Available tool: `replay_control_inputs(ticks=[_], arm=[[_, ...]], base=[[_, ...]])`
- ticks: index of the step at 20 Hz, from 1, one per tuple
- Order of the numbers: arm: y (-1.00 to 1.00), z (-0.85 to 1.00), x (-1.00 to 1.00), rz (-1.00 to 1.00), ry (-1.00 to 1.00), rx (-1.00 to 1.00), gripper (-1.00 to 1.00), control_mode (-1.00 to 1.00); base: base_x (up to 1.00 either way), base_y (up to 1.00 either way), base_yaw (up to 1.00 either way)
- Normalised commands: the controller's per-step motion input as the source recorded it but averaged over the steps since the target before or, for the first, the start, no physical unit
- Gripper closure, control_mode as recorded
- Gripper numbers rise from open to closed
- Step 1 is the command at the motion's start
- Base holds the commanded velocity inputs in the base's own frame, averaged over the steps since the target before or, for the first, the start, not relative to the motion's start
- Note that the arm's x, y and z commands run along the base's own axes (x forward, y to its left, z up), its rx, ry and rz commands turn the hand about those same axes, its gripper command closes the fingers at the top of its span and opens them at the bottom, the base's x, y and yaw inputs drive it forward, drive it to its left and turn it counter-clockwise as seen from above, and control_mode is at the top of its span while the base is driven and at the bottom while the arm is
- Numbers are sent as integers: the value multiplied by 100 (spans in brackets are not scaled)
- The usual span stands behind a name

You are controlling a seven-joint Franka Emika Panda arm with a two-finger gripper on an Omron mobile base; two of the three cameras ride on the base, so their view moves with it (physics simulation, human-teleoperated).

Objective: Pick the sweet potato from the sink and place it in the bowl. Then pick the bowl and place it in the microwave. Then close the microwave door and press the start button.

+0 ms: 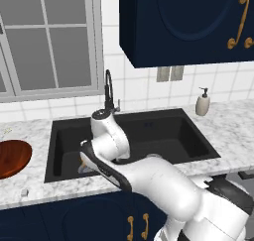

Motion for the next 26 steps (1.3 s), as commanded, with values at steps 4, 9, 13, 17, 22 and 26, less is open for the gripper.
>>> replay_control_inputs(ticks=[4,9,13,17,22,26], arm=[[69,-26,100,-26,19,-4,-100,-100],[29,-70,98,-6,7,-13,-100,-100],[4,-61,68,0,0,-14,-100,-100],[17,-67,52,-4,0,-9,-100,-100],[32,-18,54,-17,0,-3,-100,-100],[40,0,53,-18,0,-4,-100,-100]], base=[[0,0,0],[0,0,0],[0,0,0],[0,0,0],[0,0,0],[0,0,0]])
